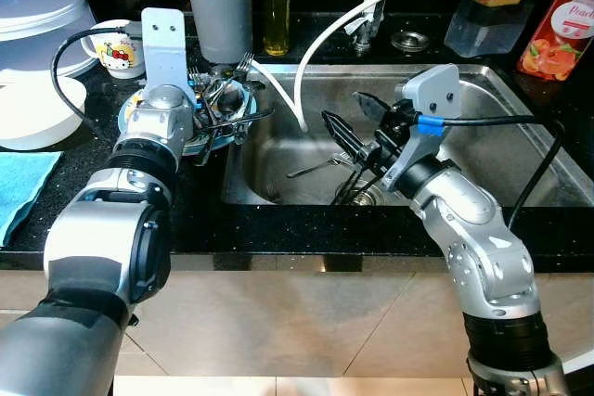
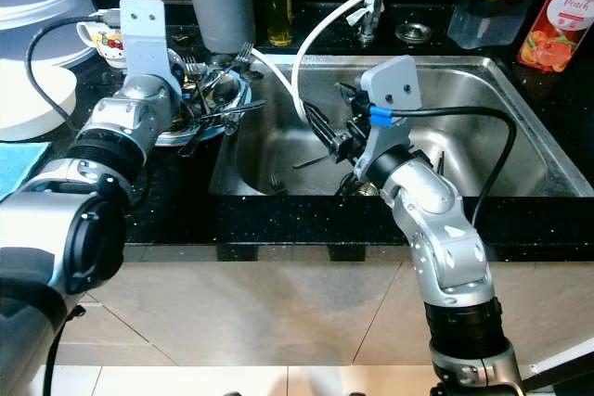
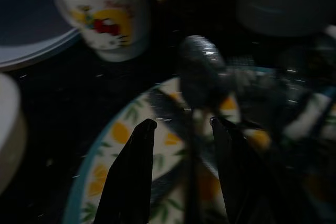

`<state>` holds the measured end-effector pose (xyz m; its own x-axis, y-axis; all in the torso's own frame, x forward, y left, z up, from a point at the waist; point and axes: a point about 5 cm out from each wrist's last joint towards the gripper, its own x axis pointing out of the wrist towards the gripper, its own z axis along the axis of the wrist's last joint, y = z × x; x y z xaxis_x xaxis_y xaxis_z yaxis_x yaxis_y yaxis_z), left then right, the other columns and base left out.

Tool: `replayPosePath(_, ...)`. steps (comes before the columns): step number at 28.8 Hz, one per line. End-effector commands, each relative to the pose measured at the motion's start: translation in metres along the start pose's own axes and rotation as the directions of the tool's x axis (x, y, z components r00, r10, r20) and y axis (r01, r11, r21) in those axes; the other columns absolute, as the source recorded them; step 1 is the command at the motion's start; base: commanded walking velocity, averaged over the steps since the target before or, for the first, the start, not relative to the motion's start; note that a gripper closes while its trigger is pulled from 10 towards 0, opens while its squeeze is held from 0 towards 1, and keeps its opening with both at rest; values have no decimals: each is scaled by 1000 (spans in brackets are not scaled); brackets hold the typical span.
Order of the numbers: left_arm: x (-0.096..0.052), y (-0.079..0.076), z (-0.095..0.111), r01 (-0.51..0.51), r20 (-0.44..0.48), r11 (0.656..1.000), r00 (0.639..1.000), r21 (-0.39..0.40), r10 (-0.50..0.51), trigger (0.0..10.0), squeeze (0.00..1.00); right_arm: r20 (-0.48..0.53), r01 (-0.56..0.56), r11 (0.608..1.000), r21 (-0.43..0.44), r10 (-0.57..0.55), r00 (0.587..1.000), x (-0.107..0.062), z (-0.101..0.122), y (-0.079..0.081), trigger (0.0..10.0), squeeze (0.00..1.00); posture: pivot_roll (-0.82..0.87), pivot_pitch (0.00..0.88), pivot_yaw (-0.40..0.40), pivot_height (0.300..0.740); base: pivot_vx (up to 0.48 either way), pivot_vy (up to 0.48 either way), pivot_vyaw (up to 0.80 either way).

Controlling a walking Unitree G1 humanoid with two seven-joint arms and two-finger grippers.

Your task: Kitchen organization

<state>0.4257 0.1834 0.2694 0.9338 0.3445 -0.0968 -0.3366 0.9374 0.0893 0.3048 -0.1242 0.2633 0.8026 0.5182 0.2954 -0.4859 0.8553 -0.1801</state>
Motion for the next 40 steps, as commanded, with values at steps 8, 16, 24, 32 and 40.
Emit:
replayPosePath(8, -1, -2, -5, -17, -72, 1000, 997, -7, 16, 10000, 0, 24, -7, 1000, -4, 7, 1000, 0, 5, 1, 10000, 0, 16, 66, 12, 740, 0, 0, 0)
replayPosePath(16, -1, -5, -7, -4, -97, 1000, 995, -29, 1, 10000, 890, 25, -9, 1000, -3, 9, 1000, 1, 5, 2, 10000, 0, 17, 67, 13, 740, 0, 0, 0)
replayPosePath(24, -2, -6, -14, 13, -155, 997, 988, -76, -24, 10000, 0, 27, -8, 1000, -2, 8, 1000, 1, 5, 2, 10000, 0, 18, 65, 16, 740, 0, 0, 0)
replayPosePath(32, -2, -7, -26, 20, -215, 991, 975, -131, -48, 0, 0, 29, -9, 1000, -2, 9, 1000, 1, 5, 2, 10000, 0, 18, 61, 16, 740, 0, 0, 0)
replayPosePath(40, -1, -6, -12, 9, -109, 998, 994, -54, -15, 0, 0, 31, -15, 1000, -2, 15, 999, 1, 5, 3, 10000, 0, 21, 48, 15, 740, 0, 0, 0)
